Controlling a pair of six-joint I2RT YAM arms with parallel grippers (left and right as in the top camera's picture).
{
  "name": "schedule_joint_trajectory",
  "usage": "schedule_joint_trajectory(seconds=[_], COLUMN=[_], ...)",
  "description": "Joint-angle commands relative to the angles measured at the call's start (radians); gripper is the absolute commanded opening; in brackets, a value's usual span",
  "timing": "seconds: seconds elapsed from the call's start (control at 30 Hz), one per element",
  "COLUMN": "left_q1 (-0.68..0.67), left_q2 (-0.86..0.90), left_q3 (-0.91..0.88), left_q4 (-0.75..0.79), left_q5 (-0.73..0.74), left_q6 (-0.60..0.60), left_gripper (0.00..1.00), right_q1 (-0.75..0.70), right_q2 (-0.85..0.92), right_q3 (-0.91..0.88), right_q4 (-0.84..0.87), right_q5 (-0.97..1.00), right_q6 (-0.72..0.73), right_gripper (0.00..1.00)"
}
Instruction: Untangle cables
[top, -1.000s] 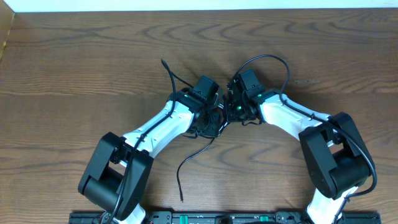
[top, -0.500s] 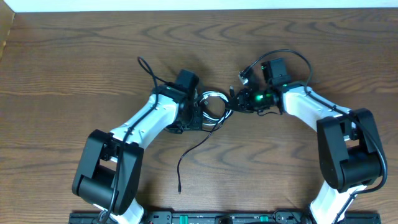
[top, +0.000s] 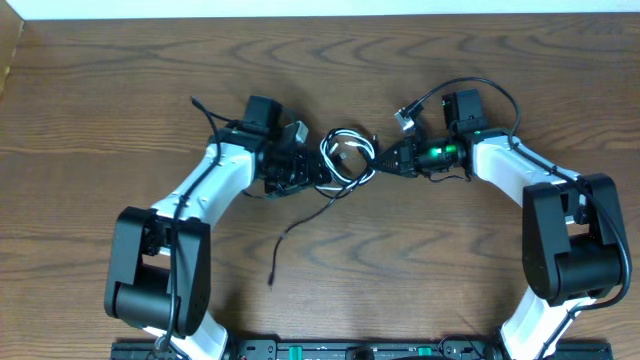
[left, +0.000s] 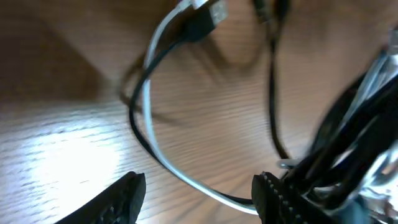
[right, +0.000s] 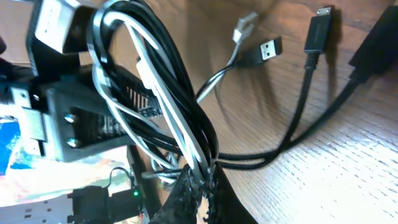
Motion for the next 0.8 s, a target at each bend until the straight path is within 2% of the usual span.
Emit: schedule_joint_trajectory(seconds=[0.0, 0.07, 0.2, 0.3, 0.4, 0.57, 0.63, 0.77], left_q1=[0.040, 0.048, 0.048, 0.048, 0.048, 0.048, 0.047, 0.047], left_q2=[0.001, 0.001, 0.001, 0.001, 0.001, 0.001, 0.001, 0.001], left_q3=[-0.005, -0.005, -0.005, -0.005, -0.005, -0.005, -0.005, -0.005], left_q4=[0.030, 0.043, 0.034, 0.031, 0.014, -0.024, -0.054, -0.084], left_q5=[0.187, 0.214, 0.217, 0.188, 0.141, 0.142, 0.141, 0.141], left_q6=[-0.009, -0.009, -0.008, -0.009, -0.019, -0.019, -0.017, -0.015], left_gripper=[0.58, 0.56, 0.34, 0.26, 0.26, 0.26, 0.31, 0.32], right_q1=[-0.003, -0.003, -0.003, -0.003, -0.004, -0.008, -0.008, -0.009], right_q2=[0.005, 0.005, 0.005, 0.005, 0.005, 0.005, 0.005, 0.005], right_q3=[0.013, 0.013, 0.013, 0.013, 0.013, 0.013, 0.013, 0.013], right_q4=[-0.002, -0.002, -0.002, -0.002, -0.002, -0.008, -0.008, -0.009], right_q5=[-0.053, -0.052, -0.052, -0.052, -0.047, -0.032, -0.032, -0.021], right_q6=[-0.021, -0.021, -0.021, -0.021, -0.021, -0.021, -0.021, -0.021], right_gripper=[0.01, 0.01, 0.01, 0.01, 0.01, 0.01, 0.01, 0.01])
